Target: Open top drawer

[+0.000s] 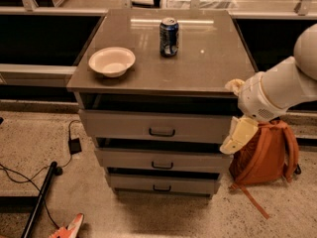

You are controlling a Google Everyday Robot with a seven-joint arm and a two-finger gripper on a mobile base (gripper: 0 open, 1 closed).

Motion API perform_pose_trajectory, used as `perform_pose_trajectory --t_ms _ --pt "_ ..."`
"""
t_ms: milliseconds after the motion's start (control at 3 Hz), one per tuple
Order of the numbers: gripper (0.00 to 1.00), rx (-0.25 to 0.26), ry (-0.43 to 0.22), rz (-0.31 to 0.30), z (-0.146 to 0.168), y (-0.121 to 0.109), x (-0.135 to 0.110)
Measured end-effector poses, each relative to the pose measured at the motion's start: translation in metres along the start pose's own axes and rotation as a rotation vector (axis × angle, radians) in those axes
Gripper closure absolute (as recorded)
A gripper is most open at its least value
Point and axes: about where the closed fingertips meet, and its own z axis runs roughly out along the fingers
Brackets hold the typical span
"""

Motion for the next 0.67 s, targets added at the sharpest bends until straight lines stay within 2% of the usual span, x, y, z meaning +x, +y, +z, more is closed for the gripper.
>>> perform_pose_trajectory --t_ms 333,667 --pt "0.00 -0.004 -0.051 -0.062 -0.001 0.002 -0.008" --pt "0.00 0.010 0.038 -0.077 0.034 0.005 0.015"
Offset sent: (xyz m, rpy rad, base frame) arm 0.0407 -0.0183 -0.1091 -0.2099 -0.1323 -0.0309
